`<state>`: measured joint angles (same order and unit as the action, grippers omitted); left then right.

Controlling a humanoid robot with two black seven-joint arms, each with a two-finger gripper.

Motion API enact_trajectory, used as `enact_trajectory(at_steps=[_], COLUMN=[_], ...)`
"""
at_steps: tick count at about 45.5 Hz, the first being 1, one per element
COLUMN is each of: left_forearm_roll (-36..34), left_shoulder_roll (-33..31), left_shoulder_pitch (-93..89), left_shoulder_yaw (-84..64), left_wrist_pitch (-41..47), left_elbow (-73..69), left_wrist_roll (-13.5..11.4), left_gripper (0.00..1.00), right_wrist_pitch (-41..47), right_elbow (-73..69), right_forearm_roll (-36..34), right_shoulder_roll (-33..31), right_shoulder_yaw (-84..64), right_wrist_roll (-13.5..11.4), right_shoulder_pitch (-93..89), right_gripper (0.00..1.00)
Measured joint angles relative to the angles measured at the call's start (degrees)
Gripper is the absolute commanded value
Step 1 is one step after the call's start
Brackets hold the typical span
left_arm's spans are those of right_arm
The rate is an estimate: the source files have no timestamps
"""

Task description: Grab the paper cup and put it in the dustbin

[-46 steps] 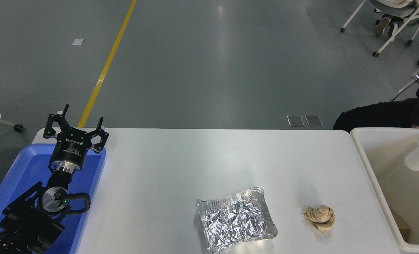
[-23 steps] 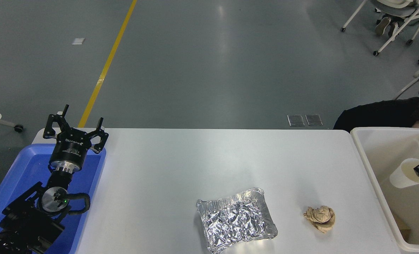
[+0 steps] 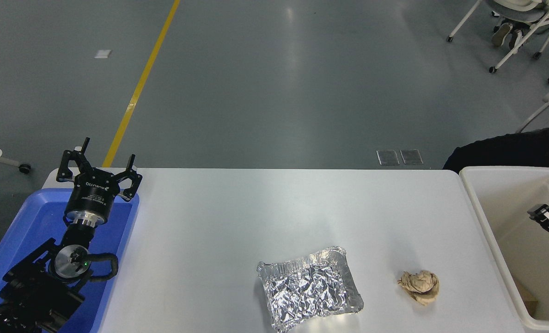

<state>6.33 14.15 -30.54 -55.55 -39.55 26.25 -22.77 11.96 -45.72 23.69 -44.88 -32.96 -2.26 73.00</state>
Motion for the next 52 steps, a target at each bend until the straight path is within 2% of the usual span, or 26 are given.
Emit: enact_trajectory(at_steps=[6,11,21,38,52], left_forearm_roll=[-0.01,0.0,-0.01,0.01,0.03], left_shoulder_roll=[0.0,0.01,0.0,0.0,0.0], left_shoulder_pitch=[-0.03,-0.02,0.1,0.12,0.13], left_shoulder_yaw=[0.04,0.07,0.04,-0.03,-0.04], left_wrist_pitch=[-0.05,-0.06,0.06,0.14,0.17], left_elbow=[0.01,-0.02,-0.05,-0.06,-0.06], left_wrist_roll=[0.0,0.0,-0.03,-0.1,-0.15], left_gripper=[1.0,1.0,1.0,1.0,1.0], right_wrist_pitch=[8.07,16.05,26.85,32.0,32.81], right_elbow=[-11.55,-22.37,-35.34,-43.09,-44.45], right_forearm_roll=[-0.84,-4.1,-12.4,-23.04,-26.19], right_shoulder_roll=[1.35,4.94,13.89,22.57,25.03], right_shoulder_yaw=[-14.73,-24.23,-31.61,-29.28,-27.93], right_wrist_roll=[0.18,0.28,0.36,0.37,0.36], right_shoulder_pitch=[18.96,33.68,51.9,65.62,68.13], right_gripper=[1.0,1.0,1.0,1.0,1.0])
